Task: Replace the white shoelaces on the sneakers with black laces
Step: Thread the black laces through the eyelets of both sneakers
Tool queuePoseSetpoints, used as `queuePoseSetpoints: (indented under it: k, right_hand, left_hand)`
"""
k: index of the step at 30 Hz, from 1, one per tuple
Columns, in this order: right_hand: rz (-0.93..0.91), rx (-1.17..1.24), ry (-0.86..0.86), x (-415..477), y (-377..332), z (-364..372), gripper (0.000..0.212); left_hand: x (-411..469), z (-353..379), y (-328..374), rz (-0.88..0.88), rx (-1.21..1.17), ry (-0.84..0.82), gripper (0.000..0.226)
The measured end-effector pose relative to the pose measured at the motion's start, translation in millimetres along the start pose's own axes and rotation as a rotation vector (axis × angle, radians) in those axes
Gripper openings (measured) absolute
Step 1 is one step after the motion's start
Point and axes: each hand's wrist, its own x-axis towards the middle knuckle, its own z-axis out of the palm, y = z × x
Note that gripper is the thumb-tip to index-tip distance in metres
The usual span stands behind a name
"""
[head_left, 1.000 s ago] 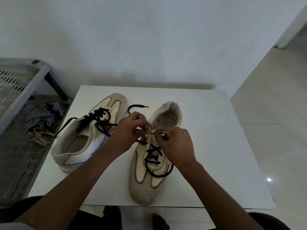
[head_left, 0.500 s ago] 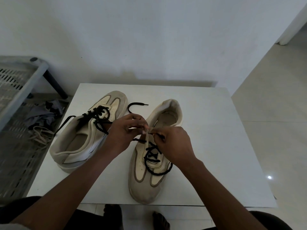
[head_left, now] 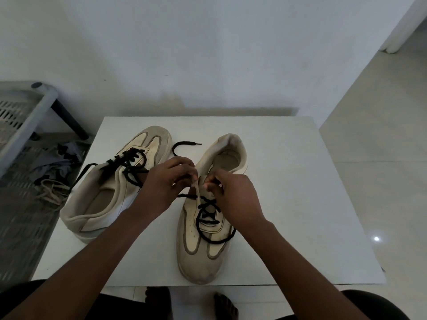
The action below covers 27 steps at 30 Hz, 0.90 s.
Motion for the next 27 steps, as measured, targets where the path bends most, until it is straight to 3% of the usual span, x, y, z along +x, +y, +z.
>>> queuePoseSetpoints:
  k: [7, 12, 21, 27]
  right_hand:
    - [-0.07, 0.148, 0.097, 0.5, 3.0, 12.0, 0.022]
    - [-0.009, 0.278, 0.114, 3.6, 6.9, 10.0, 0.016]
    - [-0.189, 0.079, 0.087, 6.8, 16.4, 4.6, 0.02]
    - [-0.217, 0.025, 0.052, 7.8, 12.7, 4.4, 0.044]
  left_hand:
    - [-6.5, 9.1, -2.4, -0.118, -0.123, 0.086, 0.014]
    - [-11.7, 17.0, -1.8, -0.307, -0.489, 0.169, 0.014]
    - [-13.1, 20.3, -1.3, -0.39, -0.696, 0.171, 0.018]
    - [-12.4, 19.5, -0.6, -0.377, -0.683, 0.164, 0.025]
